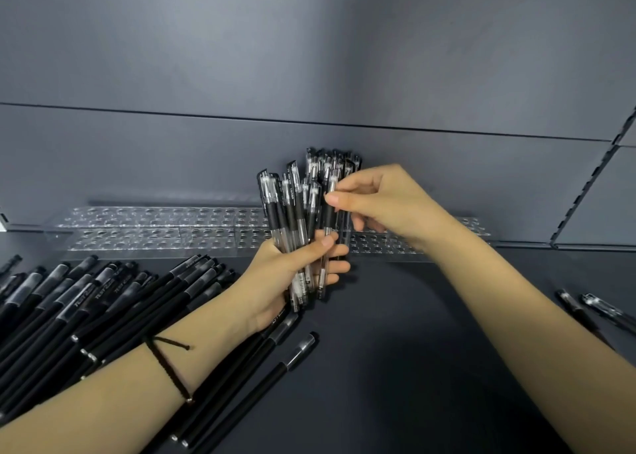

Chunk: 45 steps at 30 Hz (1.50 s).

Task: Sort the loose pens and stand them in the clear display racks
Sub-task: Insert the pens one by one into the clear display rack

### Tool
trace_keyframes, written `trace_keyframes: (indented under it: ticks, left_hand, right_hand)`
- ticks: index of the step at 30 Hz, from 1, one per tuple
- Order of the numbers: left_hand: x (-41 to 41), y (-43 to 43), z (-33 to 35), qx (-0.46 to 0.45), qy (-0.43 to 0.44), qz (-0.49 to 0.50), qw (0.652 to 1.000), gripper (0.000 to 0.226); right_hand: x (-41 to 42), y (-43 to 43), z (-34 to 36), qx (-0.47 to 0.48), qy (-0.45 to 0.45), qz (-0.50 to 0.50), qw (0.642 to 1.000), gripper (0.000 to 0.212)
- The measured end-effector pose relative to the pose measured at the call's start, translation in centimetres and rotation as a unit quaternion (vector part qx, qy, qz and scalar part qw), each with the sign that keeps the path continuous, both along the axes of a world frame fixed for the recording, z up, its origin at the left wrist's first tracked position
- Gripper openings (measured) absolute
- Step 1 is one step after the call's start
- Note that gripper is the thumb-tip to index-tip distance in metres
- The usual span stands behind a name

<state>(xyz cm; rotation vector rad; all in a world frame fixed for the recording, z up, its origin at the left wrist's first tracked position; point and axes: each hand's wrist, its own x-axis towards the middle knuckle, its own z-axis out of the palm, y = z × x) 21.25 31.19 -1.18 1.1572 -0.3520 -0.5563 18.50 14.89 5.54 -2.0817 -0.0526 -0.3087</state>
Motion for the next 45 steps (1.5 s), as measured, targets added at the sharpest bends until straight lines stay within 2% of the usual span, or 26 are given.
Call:
trace_keyframes:
  ticks: [2, 6, 8, 10, 15, 21, 26, 28, 31, 38, 42, 45]
  left_hand:
    - [0.0, -0.1, -0.1, -0.005, 0.003, 0.001, 1.000, 0.026]
    - [0.0, -0.2, -0.2, 0.005, -0.002, -0.009, 1.000, 0.023]
    - [0.0, -0.2, -0.2, 0.010, -0.008, -0.016, 1.000, 0.025]
    - [0.0, -0.2, -0.1, 0.013, -0.017, -0.021, 1.000, 0.027]
    - [0.2, -0.1, -0.2, 0.009, -0.031, -0.016, 0.999, 0.032]
    - [0.2, -0.2, -0.3, 0.003, -0.026, -0.026, 0.999, 0.027]
    - [0.2, -0.2, -0.3, 0.000, -0.020, -0.010, 1.000, 0.026]
    - [0.2, -0.2, -0.3, -0.003, -0.016, -0.005, 1.000, 0.027]
    - [0.3, -0.1, -0.3, -0.004, -0.011, -0.005, 1.000, 0.031]
    - [0.4, -0.1, -0.4, -0.002, -0.013, -0.008, 1.000, 0.017]
    - [0.4, 0.0, -0.4, -0.008, -0.005, -0.006, 1.000, 0.025]
    - [0.4, 0.1, -0.4, -0.011, -0.002, -0.005, 1.000, 0.028]
  right_hand:
    - [0.1, -0.1, 0.2, 0.064, -0.032, 0.001, 0.997, 0.010]
    - [0.6, -1.1, 1.0, 0.185, -0.173, -0.057, 0.966, 0.010]
    - [0.7, -2.0, 1.3, 0.178, -0.223, -0.111, 0.952, 0.013]
    - [1.1, -2.9, 1.1, 0.130, -0.246, -0.168, 0.946, 0.013]
    - [2.2, -4.0, -0.6, 0.017, -0.236, -0.207, 0.949, 0.003]
    - [2.3, -4.1, -0.9, -0.014, -0.242, -0.211, 0.947, 0.005]
    - [2.4, -3.9, -1.9, -0.068, -0.212, -0.193, 0.956, 0.003]
    - [2.5, -3.9, -2.4, -0.089, -0.198, -0.191, 0.957, 0.008]
    - [2.5, -4.1, -2.7, -0.101, -0.190, -0.197, 0.957, 0.022]
    - [2.8, -3.6, -2.9, -0.118, -0.166, -0.151, 0.967, 0.025]
    - [2.7, -3.6, -3.1, -0.133, -0.140, -0.147, 0.970, 0.025]
    - [2.4, -3.8, -2.3, -0.098, -0.155, -0.175, 0.967, 0.028]
